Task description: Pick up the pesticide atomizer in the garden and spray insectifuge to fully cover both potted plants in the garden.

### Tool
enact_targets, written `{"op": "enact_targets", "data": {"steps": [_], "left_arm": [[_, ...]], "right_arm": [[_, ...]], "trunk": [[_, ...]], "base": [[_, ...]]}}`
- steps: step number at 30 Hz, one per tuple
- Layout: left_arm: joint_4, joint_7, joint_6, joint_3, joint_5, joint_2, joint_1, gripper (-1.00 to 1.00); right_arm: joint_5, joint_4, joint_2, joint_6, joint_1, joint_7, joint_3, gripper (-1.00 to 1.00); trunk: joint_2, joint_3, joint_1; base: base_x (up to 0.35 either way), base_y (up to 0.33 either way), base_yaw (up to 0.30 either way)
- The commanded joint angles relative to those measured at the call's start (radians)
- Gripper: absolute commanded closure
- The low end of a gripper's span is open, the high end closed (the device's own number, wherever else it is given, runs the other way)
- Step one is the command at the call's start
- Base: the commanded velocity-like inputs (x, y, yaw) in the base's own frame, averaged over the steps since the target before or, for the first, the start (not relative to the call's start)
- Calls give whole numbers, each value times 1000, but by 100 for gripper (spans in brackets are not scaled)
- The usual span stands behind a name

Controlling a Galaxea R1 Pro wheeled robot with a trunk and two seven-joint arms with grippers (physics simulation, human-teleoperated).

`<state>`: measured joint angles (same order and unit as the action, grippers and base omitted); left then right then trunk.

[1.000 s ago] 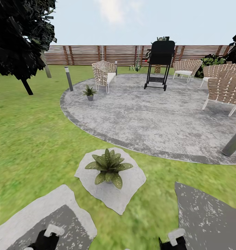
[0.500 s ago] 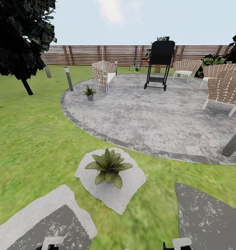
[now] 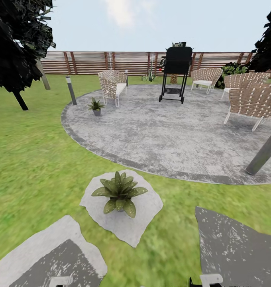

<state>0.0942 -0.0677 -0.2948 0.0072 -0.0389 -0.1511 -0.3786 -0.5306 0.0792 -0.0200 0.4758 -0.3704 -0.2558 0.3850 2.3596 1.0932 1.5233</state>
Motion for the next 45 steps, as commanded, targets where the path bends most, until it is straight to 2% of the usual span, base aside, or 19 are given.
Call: {"op": "enact_targets", "data": {"steps": [1,5,33,45], "left_arm": [[-1,-6,-4,1,-2,4,0,100],[-2,-6,-31,2,3,13,1,100],[-2,-4,-31,2,-1,12,1,100],[-2,-4,-32,2,-1,8,1,100]], "right_arm": [[-10,-2,0,3,-1,-5,6,-100],[-10,-2,0,3,-1,-7,6,-100],[-11,-4,0,3,-2,-7,6,-100],[-9,-2,1,3,-1,-5,6,-100]], "trunk": [[0,1,0],[0,0,0],[0,-32,0],[0,-34,0]], "base": [[117,-145,-294],[131,-245,-295],[176,-271,-236],[235,-257,-34]]}}
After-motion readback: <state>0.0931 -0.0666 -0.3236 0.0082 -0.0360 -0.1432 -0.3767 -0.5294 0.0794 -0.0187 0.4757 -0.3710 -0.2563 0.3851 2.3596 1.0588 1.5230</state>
